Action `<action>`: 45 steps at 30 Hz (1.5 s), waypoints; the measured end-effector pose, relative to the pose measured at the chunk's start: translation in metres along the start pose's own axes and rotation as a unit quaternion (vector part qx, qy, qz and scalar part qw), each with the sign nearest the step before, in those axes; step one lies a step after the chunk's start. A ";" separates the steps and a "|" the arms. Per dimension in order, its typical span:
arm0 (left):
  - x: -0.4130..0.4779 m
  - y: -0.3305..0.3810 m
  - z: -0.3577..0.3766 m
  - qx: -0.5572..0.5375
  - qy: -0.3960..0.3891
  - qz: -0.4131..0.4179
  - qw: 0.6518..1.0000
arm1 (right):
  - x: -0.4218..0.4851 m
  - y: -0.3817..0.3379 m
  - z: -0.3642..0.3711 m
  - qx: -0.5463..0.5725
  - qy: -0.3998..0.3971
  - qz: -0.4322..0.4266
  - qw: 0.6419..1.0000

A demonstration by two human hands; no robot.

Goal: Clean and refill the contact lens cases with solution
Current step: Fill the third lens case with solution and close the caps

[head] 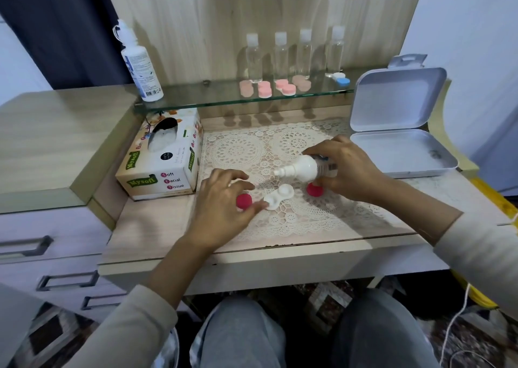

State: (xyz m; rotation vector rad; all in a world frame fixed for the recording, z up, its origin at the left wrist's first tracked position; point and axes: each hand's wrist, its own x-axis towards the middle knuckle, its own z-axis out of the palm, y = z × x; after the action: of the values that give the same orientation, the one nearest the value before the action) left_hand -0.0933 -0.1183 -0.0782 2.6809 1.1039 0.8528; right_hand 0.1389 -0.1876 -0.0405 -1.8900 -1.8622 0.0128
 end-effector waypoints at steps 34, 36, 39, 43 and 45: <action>0.005 0.005 0.031 -0.053 0.001 -0.012 0.999 | 0.012 0.002 0.009 -0.145 0.076 -0.205 0.965; 0.005 0.006 0.031 -0.052 0.003 -0.013 0.999 | 0.012 0.001 0.007 -0.146 0.073 -0.205 0.965; 0.004 0.006 0.031 -0.055 0.006 -0.011 0.998 | 0.012 0.000 0.006 -0.142 0.064 -0.200 0.967; 0.004 0.006 0.032 -0.054 0.008 -0.011 0.998 | 0.012 -0.001 0.006 -0.148 0.068 -0.204 0.965; 0.004 0.006 0.031 -0.051 0.008 -0.010 0.999 | 0.012 -0.002 0.006 -0.152 0.067 -0.202 0.965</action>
State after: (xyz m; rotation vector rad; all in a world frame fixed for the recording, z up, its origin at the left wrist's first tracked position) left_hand -0.0701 -0.1165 -0.1006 2.5796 1.0586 0.9031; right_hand 0.1360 -0.1746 -0.0411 -1.6046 -2.2141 -0.5510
